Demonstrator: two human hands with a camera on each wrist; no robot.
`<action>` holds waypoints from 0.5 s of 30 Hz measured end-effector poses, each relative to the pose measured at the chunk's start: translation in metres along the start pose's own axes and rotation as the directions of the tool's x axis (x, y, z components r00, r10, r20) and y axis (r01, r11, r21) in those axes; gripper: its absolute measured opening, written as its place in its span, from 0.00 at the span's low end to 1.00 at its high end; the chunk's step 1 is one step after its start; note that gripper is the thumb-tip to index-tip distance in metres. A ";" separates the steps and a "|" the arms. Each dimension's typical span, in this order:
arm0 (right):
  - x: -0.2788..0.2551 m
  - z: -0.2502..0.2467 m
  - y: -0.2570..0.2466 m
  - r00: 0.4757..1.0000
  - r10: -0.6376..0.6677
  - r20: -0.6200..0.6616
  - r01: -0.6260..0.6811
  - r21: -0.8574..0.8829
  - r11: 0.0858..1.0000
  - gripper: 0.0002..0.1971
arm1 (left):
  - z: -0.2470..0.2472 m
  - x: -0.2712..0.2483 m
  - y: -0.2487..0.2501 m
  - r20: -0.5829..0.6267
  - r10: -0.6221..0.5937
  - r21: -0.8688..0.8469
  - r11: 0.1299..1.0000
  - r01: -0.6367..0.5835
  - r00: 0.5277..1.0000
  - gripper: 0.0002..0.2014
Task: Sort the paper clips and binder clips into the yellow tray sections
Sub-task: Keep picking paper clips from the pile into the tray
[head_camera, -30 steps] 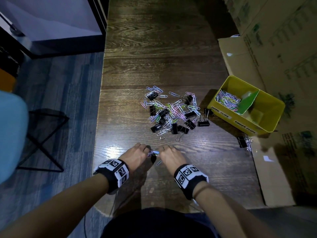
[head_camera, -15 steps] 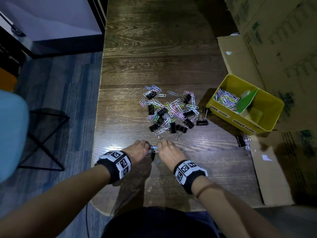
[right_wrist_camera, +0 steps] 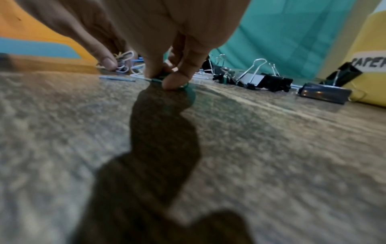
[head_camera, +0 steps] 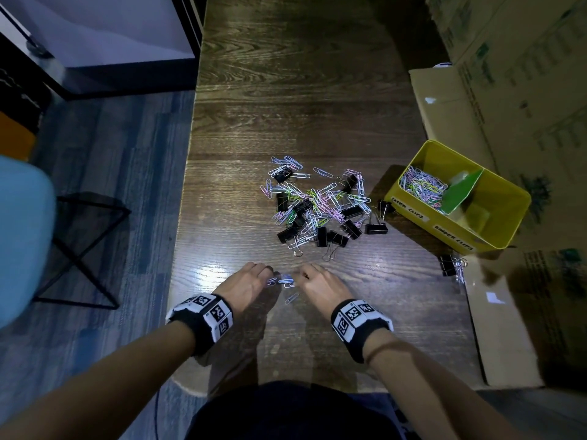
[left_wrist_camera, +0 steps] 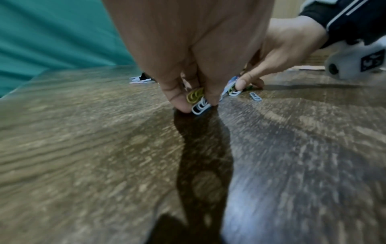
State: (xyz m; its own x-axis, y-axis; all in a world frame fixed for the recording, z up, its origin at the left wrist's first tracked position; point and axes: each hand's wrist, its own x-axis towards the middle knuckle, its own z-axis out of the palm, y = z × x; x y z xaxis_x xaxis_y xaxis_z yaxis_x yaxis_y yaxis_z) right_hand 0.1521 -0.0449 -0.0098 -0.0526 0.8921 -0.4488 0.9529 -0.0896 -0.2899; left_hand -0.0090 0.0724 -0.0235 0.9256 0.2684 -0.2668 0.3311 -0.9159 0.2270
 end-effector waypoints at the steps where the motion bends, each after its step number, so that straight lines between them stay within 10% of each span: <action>1: 0.000 0.000 0.001 1.000 0.002 0.007 -0.003 0.018 1.000 0.21 | 0.001 -0.001 -0.001 -0.013 -0.036 -0.081 0.996 0.035 0.999 0.04; 6: 0.003 0.003 0.005 1.000 -0.004 0.023 0.002 0.079 0.997 0.13 | -0.009 0.000 0.001 0.146 -0.344 -0.502 0.782 0.369 0.928 0.02; 11: 0.007 0.006 0.002 0.999 -0.037 0.025 0.038 -0.045 0.998 0.15 | -0.012 -0.002 0.000 0.394 -0.393 -0.918 -0.128 0.375 0.831 0.07; 15: 0.006 0.005 -0.006 0.998 -0.063 0.020 0.065 -0.122 0.990 0.20 | -0.015 0.001 0.008 0.480 -0.383 -0.863 -0.367 0.347 0.789 0.10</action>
State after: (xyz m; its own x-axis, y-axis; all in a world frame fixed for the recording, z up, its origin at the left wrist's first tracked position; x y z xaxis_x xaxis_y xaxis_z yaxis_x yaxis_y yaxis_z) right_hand 0.1448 -0.0413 -0.0155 -0.1182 0.8869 -0.4466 0.9768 0.0230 -0.2129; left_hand -0.0027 0.0693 -0.0080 0.5159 0.4191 -0.7471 0.3579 0.6869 0.6325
